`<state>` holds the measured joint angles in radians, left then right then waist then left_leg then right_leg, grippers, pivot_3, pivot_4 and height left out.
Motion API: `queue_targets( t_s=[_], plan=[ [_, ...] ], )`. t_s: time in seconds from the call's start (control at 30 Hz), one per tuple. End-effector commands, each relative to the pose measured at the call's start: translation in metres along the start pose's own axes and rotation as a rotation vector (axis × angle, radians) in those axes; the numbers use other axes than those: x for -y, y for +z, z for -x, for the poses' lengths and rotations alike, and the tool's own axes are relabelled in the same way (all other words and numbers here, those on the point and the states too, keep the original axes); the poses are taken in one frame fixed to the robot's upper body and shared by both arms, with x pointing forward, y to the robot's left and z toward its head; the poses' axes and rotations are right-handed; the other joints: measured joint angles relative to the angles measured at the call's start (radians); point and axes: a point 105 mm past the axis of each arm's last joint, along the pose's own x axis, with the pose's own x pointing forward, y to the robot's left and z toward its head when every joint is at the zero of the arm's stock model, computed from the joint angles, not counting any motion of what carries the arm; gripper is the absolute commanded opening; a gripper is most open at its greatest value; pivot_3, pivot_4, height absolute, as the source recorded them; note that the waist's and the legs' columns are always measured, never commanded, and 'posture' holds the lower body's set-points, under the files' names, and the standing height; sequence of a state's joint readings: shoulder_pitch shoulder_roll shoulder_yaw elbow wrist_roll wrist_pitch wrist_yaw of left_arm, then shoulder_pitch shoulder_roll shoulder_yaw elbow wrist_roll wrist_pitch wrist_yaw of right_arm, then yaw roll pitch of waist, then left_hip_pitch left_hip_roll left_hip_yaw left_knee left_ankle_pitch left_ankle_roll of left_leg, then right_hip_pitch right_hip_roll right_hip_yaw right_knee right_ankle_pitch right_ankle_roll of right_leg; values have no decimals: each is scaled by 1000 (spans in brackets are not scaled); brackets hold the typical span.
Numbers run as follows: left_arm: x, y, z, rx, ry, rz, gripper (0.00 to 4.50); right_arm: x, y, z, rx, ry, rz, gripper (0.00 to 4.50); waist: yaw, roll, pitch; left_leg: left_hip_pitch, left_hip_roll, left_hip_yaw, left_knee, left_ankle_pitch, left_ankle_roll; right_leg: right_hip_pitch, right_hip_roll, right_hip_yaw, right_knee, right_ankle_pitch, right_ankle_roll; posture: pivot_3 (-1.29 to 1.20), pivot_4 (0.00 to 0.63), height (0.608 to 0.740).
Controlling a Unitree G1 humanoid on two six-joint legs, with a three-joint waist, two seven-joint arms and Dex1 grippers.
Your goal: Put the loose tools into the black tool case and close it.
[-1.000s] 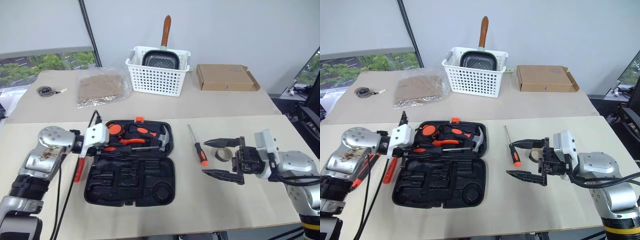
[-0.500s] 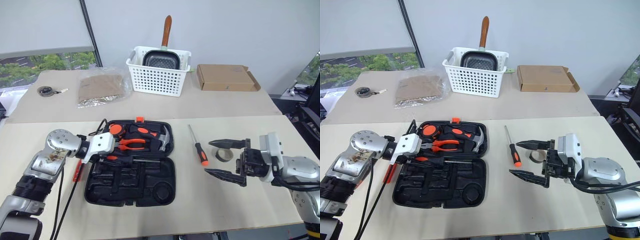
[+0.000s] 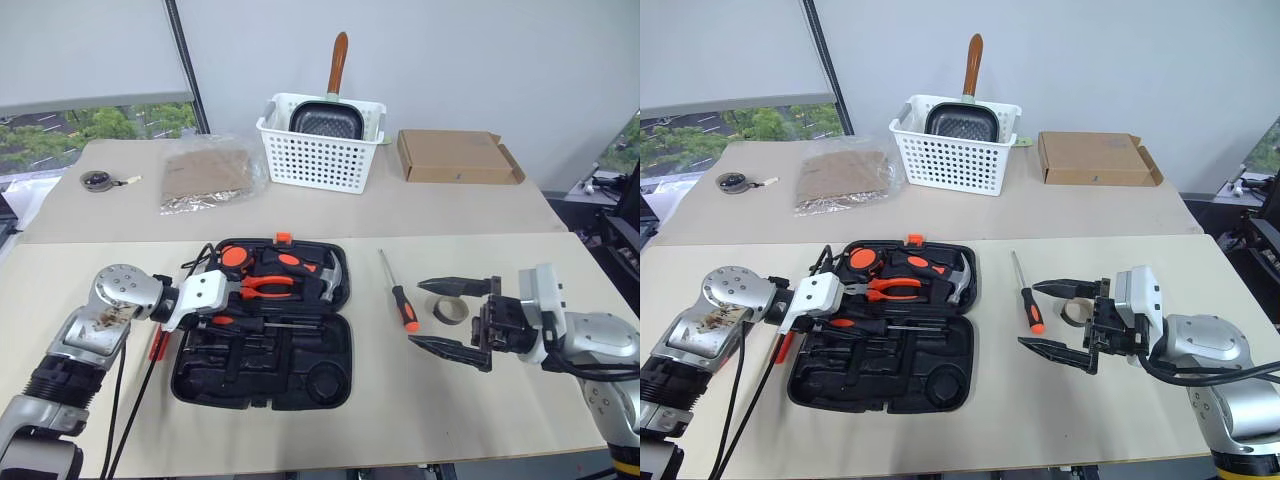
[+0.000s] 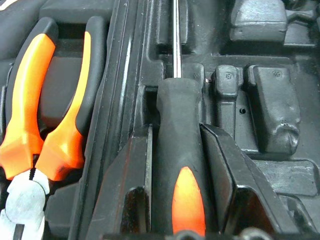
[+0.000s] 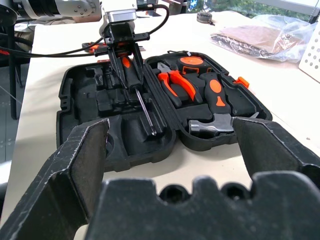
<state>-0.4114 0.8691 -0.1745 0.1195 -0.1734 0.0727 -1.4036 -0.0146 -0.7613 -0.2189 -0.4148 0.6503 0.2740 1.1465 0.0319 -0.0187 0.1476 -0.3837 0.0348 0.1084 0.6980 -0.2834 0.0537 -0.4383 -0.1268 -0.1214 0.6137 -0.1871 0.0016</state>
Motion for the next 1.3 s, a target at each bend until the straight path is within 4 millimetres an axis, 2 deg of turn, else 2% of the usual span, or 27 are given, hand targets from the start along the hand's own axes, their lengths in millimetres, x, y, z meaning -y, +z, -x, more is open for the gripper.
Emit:
queue_targets(
  t_s=[0.03, 0.07, 0.1, 0.27, 0.4, 0.53, 0.67, 0.8, 0.9, 0.97, 1.07, 1.17, 1.3],
  plan=[
    [-7, 0, 4, -10, 53, 8, 1989, -2, 12, -1, 26, 7, 56, 4500, 3, 0, 0, 0, 0, 0, 0, 0, 0, 0, 0, 0, 0, 0, 0, 0, 150, 700],
    [-7, 2, 5, 1, 56, 5, 2091, -2, 12, -1, 26, 7, 56, 4500, 5, 0, 0, 0, 0, 0, 0, 0, 0, 0, 0, 0, 0, 0, 0, 0, 150, 700],
    [-7, 6, 5, 19, 56, -1, 2579, -2, 12, -1, 25, 7, 57, 4500, 7, 0, 0, 0, 0, 0, 0, 0, 0, 0, 0, 0, 1, 0, 0, 0, 150, 700],
    [-13, 31, 11, 113, 106, -64, 4401, -2, 11, -2, 25, 10, 56, 4500, 12, 0, 0, -1, 0, -1, 1, 1, 0, 0, 0, 0, 0, 0, 0, 0, 150, 700],
    [-21, 51, 19, 180, 202, -129, 4462, -2, 11, -2, 29, 9, 56, 4500, 9, 0, 0, -2, -1, 0, 1, 0, 2, 0, 0, 0, -1, 0, 0, 0, 150, 700],
    [-27, 65, 27, 255, 300, -109, 4462, -2, 11, -3, 31, 9, 55, 4500, 7, 0, 0, -3, -1, 0, 1, 0, 2, 0, 0, 0, -2, 0, 0, 0, 150, 700],
    [-28, 63, 24, 307, 388, -28, 3404, -2, 10, -4, 35, 9, 52, 4500, 7, 0, 0, -1, -1, 0, 1, 0, 2, 1, 0, 0, -2, 0, 0, 0, 150, 700],
    [-20, 51, 13, 347, 426, 70, 1919, -2, 9, -5, 43, 9, 48, 4500, 6, 0, 0, 0, -1, 0, 1, 0, 2, 2, 0, 1, -1, 0, 0, 0, 150, 700],
    [-10, 41, 1, 321, 385, 89, 883, -2, 9, -6, 45, 9, 47, 4500, 6, 0, 0, 0, 0, 0, 1, 0, 1, 1, 0, 0, -1, 1, 0, 0, 150, 700],
    [-11, 32, -6, 303, 390, 106, 217, -2, 9, -7, 46, 11, 48, 4500, 8, 0, 0, 0, 0, 0, 1, 0, 1, 1, 0, 0, -1, 0, 0, 0, 150, 700],
    [-13, 21, -15, 248, 386, 113, 99, -2, 9, -7, 47, 12, 48, 4500, 11, 0, 0, 0, 0, -1, 1, 0, 1, 2, 0, 0, -1, 1, 0, 0, 150, 700],
    [-5, 6, -29, 162, 315, 96, 99, -3, 9, -6, 44, 6, 49, 4500, 10, 0, 0, 0, -1, 0, 1, 0, 1, 1, 0, 0, -1, 1, 0, 0, 150, 700],
    [-1, -8, -40, 94, 286, 63, 99, -4, 7, -3, 30, -14, 49, 4500, 10, 5, -4, 0, -1, 0, 1, 0, 2, 2, 0, 0, -2, 1, 0, 0, 150, 700]
  ],
)
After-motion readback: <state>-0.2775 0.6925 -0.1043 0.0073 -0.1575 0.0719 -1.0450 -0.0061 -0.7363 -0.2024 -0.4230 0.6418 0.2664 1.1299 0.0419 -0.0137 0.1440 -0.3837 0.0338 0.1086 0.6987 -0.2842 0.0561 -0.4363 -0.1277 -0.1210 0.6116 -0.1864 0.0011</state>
